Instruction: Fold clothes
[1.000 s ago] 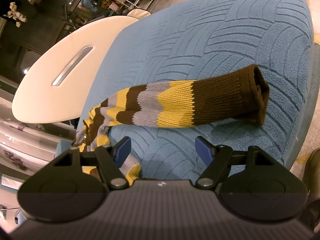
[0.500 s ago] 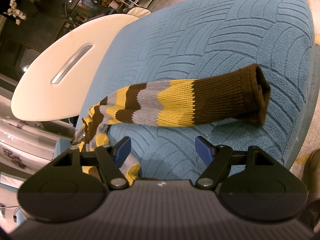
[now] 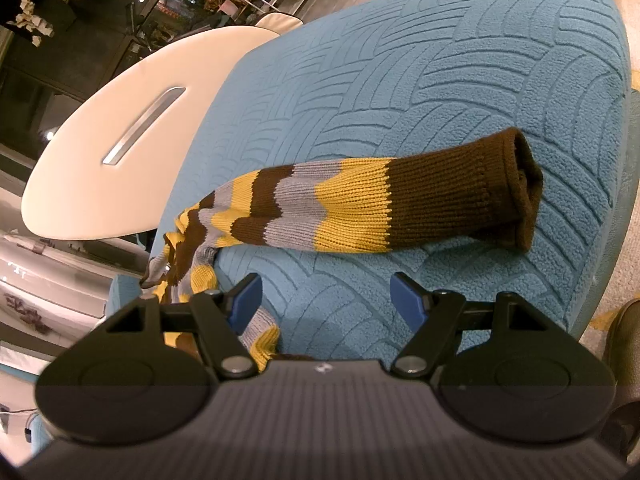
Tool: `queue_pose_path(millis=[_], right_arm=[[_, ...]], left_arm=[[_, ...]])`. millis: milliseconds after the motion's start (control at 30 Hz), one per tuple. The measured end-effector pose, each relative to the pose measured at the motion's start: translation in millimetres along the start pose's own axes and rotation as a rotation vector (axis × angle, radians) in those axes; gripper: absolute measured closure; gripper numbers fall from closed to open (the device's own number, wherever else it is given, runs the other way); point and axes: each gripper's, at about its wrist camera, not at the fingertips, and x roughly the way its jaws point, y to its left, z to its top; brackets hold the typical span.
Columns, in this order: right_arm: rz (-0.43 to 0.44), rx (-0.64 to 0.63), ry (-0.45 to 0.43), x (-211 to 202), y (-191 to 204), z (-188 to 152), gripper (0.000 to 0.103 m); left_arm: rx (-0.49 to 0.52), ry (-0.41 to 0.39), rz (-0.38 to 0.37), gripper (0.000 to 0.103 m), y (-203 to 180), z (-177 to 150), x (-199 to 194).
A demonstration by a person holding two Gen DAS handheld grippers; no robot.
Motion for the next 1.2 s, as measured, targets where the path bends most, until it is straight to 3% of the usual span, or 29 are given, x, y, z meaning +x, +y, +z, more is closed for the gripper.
queue_pose_path(millis=[233,267,333,433,467,600,633,733,1000,1200], right_arm=[[-0.041,-0.046,-0.015,-1,9,-4,0.029],[-0.092,-0.105,-0.031,-1,22,-8,0.029],[-0.101,-0.194,-0.043,2,38,-15,0.029],[-0.065,-0.542,-0.044,26,108,-54,0.029],[-0.068,-0.573,-0.031,31,114,-59,0.03],[-0.119,-0.919,0.152,94,170,-115,0.031],[-0.171,-0.969,0.202,111,174,-127,0.031],[-0.234,-1.032,0.22,123,171,-138,0.025],[-0.297,-1.135,0.323,79,149,-150,0.023],[-0.354,-1.049,0.467,66,138,-144,0.023]], left_arm=[[0.037,0.004,-0.01,0.0,-6,-2,1],[0.035,0.002,-0.01,0.0,-6,-3,1],[0.035,-0.003,-0.008,0.0,-6,-3,2],[0.052,-0.012,0.003,0.0,-8,-5,2],[0.06,-0.015,0.007,0.0,-8,-5,3],[0.074,-0.024,0.009,0.0,-9,-7,3],[0.073,-0.024,0.007,0.0,-8,-7,2],[0.061,-0.017,0.003,0.0,-5,-7,2],[0.12,0.022,0.029,0.0,-12,-8,4],[0.11,0.064,-0.018,0.0,-10,-7,-8]])
